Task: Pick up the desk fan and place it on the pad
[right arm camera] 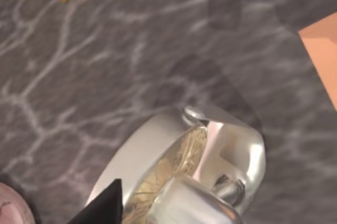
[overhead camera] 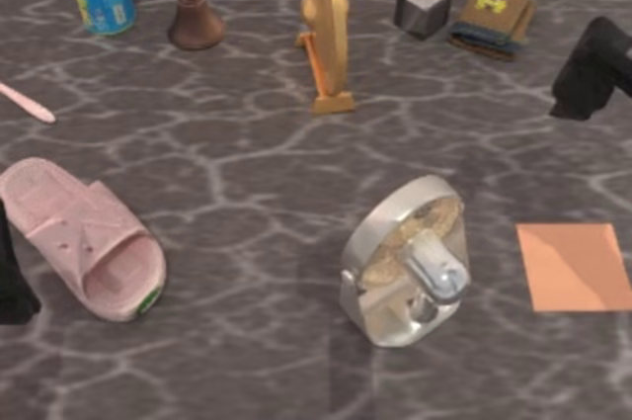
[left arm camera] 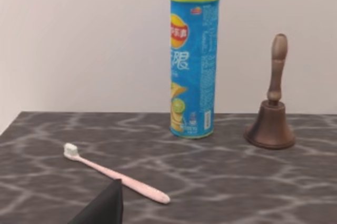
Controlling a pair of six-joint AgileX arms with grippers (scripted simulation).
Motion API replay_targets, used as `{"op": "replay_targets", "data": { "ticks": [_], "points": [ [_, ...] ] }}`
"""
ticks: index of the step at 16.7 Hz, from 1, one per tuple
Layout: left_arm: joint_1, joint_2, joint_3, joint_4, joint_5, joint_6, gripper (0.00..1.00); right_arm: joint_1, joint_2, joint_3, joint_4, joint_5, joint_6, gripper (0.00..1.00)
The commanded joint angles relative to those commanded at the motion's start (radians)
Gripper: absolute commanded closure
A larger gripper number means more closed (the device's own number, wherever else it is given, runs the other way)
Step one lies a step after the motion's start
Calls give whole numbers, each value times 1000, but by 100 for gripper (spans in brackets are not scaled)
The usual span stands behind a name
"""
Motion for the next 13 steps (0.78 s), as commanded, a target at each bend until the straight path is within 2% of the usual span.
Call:
{"op": "replay_targets", "data": {
  "ticks": [7,10,13],
  "points": [
    [0,0,0,0,0,0,0,198,637,608,-428,2,483,0],
    [0,0,0,0,0,0,0,251,795,774,-539,2,618,0],
    [0,0,0,0,0,0,0,276,864,858,-593,2,684,0]
  ]
}}
